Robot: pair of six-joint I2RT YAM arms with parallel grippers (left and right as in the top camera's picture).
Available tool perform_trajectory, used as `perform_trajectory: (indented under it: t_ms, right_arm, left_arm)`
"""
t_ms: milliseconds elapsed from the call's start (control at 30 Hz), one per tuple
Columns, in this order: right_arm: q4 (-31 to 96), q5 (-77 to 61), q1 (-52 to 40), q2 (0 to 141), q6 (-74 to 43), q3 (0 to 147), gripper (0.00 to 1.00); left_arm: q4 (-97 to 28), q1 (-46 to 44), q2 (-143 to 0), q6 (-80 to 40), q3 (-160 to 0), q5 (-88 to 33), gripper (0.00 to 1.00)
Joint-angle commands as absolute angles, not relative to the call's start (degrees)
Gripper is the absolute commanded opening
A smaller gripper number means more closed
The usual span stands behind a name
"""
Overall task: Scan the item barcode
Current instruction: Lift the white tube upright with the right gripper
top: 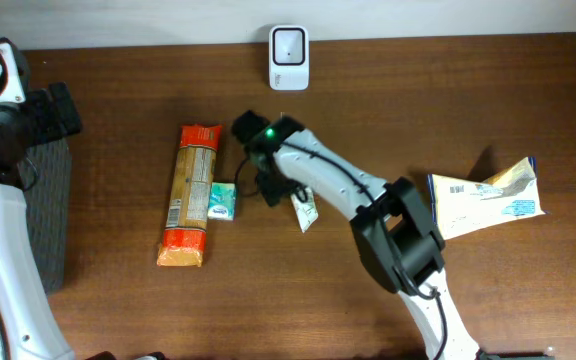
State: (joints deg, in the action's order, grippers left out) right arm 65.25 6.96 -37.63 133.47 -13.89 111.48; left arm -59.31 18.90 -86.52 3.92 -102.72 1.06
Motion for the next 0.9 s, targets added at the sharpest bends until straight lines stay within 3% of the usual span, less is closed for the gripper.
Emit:
perform_trajectory:
  t_ms: [0,200,400,733,833,867]
  right_arm:
    - [65.34,-6.85,-33.17,131.07,-10.68,114.32,0.78]
    - [68.27,-22.04,-26.85,130.89,-3.62,114.54,1.0]
    - [69.65,-26.85,-23.59,131.63,-0.19,112.99,1.0]
    - [63.0,-31.11,-23.49,131.76,-0.45,103.42,0.76]
    - [62.5,-31.11,-23.49,131.76,-0.45,103.33,0.6]
    - [62.11,-31.16,-23.49,131.76,-0.45,103.35,0.47]
  left_arm:
    - [-59.27,19.03,-86.24,4.84,-103.37,1.28,0.99]
    - [-59.27,19.03,-86.24,4.84,-103.39,1.28,0.99]
    - [-59.27,19.03,-86.24,4.84,-103.37,1.28,0.99]
    - [-59.27,19.03,-86.24,4.84,-103.37,1.28,0.99]
    - [-59.27,19.03,-86.24,4.84,-103.37,1.28,0.99]
    - [-59.27,19.03,-86.24,4.84,-103.37,1.28,0.99]
